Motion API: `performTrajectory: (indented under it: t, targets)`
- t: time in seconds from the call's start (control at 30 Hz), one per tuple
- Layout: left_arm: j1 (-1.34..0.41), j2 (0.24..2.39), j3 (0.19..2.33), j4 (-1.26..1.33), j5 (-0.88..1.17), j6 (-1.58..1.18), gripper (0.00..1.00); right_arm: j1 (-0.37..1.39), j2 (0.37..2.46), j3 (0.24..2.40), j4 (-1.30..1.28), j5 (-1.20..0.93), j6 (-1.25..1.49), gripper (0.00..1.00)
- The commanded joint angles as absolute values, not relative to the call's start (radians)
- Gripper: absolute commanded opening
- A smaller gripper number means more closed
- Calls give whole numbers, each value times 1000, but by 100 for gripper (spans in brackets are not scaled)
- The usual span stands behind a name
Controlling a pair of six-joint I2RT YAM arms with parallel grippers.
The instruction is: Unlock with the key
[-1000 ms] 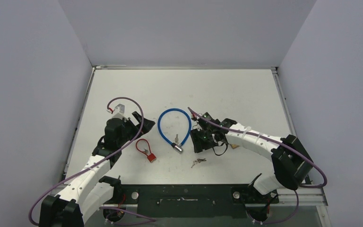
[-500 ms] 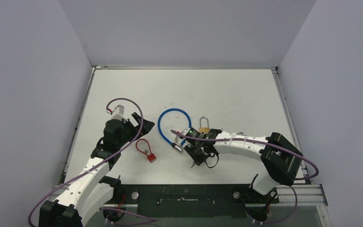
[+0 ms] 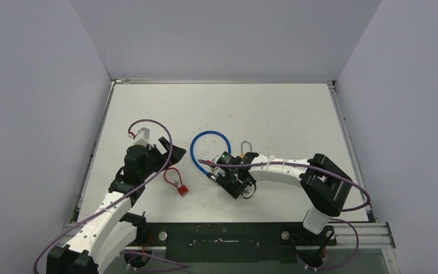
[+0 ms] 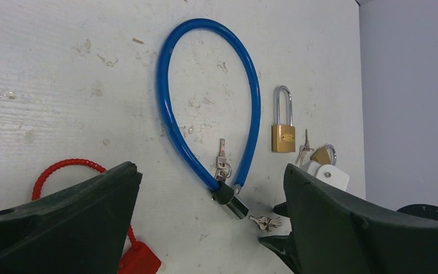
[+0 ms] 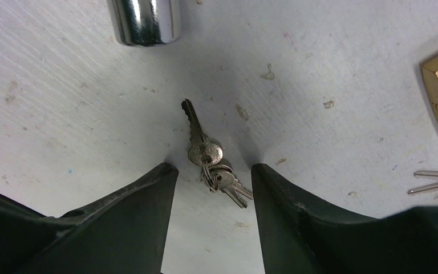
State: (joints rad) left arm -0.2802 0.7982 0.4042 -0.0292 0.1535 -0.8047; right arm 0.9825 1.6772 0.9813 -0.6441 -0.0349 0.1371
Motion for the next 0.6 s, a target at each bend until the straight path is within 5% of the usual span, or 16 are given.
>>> performTrajectory:
  t: [0.0,0.2,0.37,0.57]
  targets:
    - [-282,785,417,-26,143,-792,95,950,1709,994,-576,-86,136,52]
    - [-282,781,419,-26,140,-794,95,883,1698,945,-526,-183,173,37]
    - [-284,780,410,-26,150,-802,95,874,1709,932,-528,-205,171,12]
    - [-303,777,336,80,210,-923,95,873,1672,909,-476,-172,230,2]
